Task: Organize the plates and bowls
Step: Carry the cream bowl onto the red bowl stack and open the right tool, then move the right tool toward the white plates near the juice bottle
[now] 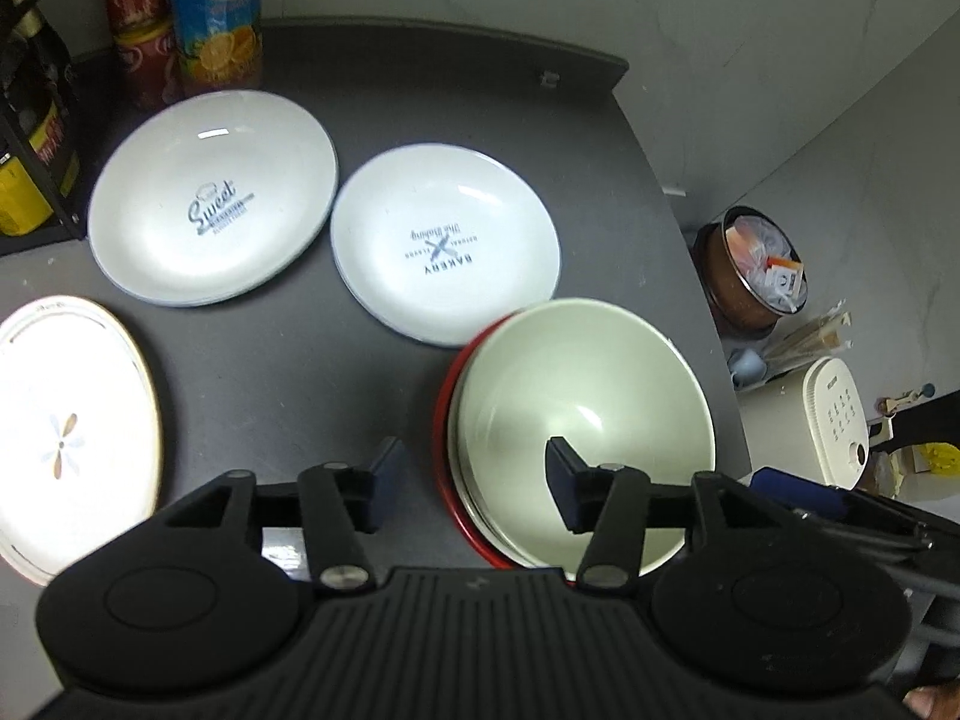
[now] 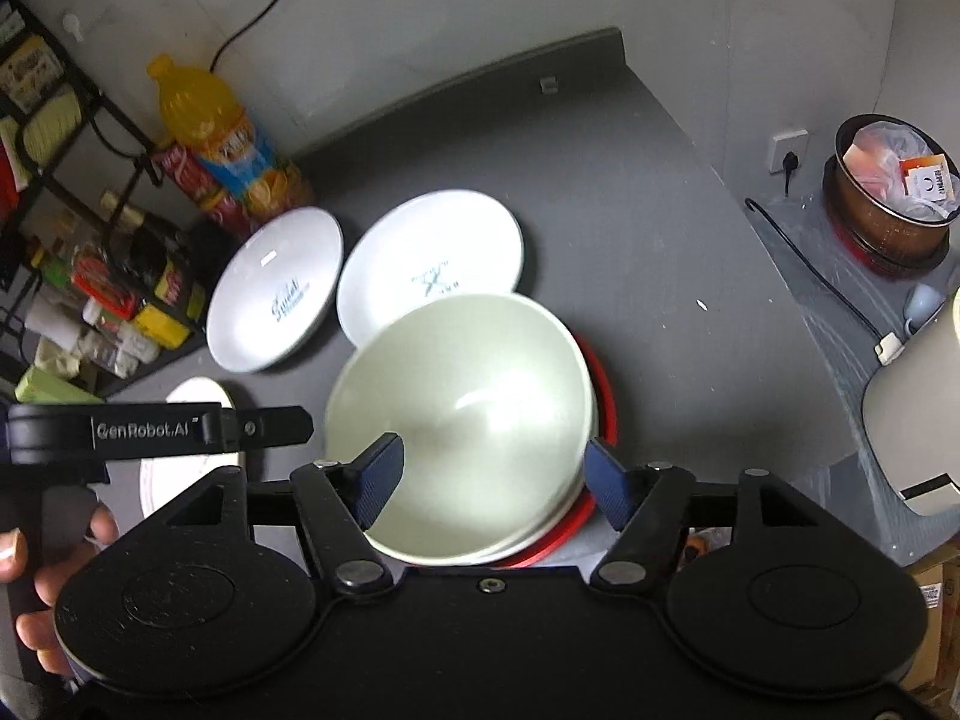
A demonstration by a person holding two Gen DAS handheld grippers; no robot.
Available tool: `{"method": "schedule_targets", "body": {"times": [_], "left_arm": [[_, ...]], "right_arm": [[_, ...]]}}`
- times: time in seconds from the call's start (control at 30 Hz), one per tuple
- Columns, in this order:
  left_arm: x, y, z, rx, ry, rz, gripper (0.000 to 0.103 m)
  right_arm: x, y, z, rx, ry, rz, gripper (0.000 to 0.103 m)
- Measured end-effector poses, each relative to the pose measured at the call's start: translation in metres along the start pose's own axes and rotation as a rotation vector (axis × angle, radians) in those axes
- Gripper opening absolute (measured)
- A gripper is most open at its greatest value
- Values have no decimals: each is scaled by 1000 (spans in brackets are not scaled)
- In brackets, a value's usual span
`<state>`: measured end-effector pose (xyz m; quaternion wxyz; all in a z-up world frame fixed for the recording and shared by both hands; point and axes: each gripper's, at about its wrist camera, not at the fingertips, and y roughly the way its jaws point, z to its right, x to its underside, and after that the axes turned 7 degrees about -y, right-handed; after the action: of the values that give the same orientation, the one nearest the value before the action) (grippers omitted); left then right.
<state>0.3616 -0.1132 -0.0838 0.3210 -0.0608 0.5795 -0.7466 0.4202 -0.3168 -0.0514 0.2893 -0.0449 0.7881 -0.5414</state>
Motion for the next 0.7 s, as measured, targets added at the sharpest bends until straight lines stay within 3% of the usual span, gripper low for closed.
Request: {"method": "schedule_targets", "body": {"times": [0.2, 0.7], "left_arm": [[-8, -15, -19, -16, -25, 40, 63], [-28, -42, -93, -49, -104, 95, 66]], "right_arm": [[-9, 1, -19, -16, -28, 29, 70], [-35, 19, -77, -61, -62, 68, 79]]}}
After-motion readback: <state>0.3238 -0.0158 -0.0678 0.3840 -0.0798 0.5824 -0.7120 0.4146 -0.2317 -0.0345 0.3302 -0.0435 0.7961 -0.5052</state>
